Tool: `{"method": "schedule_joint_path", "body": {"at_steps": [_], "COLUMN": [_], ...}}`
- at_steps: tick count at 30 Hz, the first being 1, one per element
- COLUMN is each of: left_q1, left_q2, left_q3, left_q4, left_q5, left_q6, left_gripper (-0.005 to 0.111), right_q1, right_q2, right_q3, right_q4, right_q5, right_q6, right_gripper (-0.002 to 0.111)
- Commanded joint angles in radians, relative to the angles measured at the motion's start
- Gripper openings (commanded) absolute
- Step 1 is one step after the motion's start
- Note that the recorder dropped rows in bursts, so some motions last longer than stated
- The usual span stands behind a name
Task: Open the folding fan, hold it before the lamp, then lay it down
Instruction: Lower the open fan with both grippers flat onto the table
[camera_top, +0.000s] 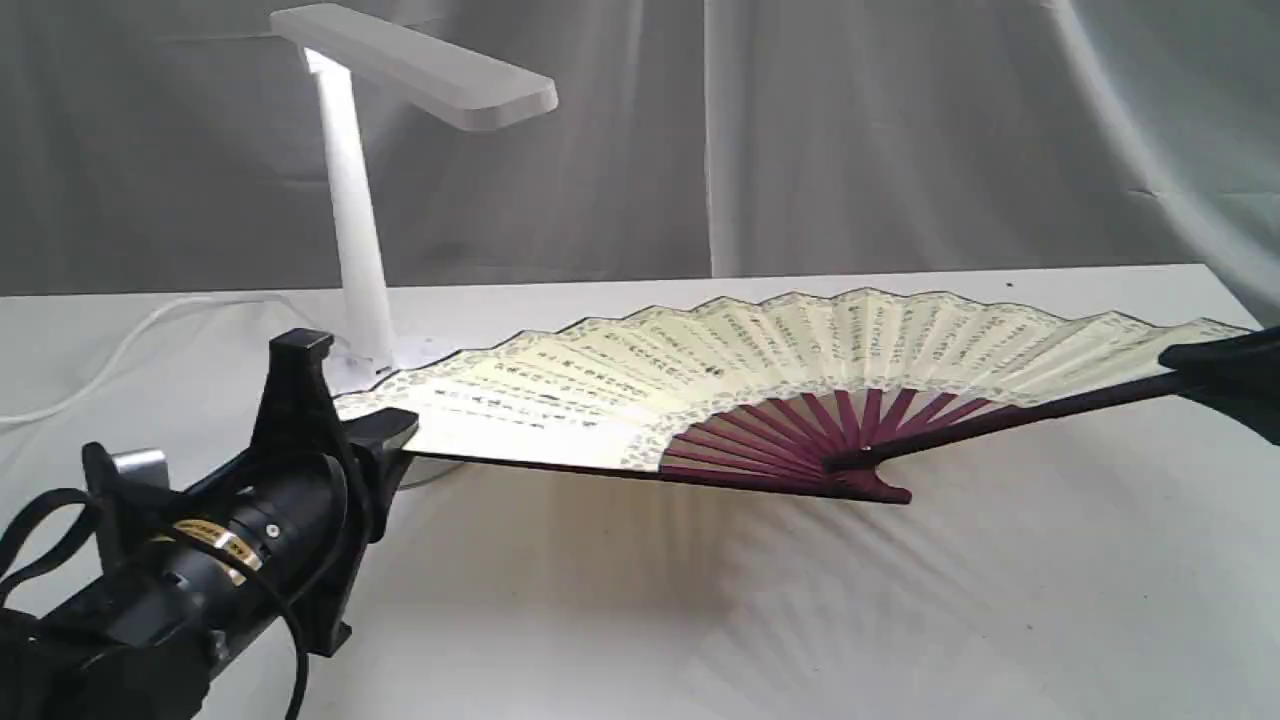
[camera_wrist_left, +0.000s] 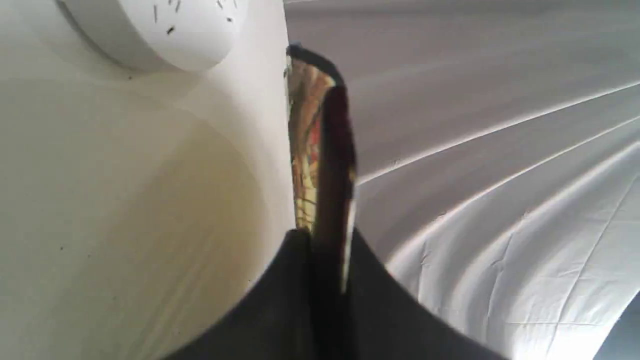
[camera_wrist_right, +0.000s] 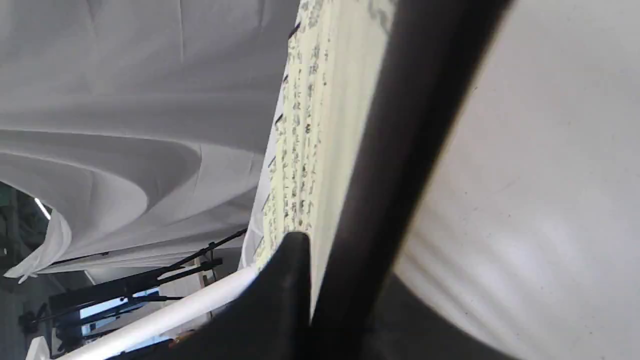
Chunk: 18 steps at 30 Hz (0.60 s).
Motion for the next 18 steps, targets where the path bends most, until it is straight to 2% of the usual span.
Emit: {"method": "schedule_joint_path", "body": {"at_steps": [1, 6, 18], "left_q1": [0.014, 0.014, 0.014], "left_q2": [0.042, 0.096, 0.168], "left_q3": [-0.022, -0.046, -0.087], "left_q4": [0.003, 0.043, 0.065], "left_q5": [-0.072, -0.075, -0.074], "left_q6": [-0.054, -0.128, -0.177], "left_gripper": [0.0, 0.0, 0.001], "right_q1": [-0.02, -0.02, -0.02], "right_q2": [0.005, 0.034, 0.132], "right_q3": [-0.004, -0.004, -0.004], "right_q4": [-0.049, -0.051, -0.043], "right_q5": [-0.128, -0.158, -0.169], "right_q6": [-0.064, -0.064, -0.069], "right_gripper": [0.0, 0.0, 0.0]}}
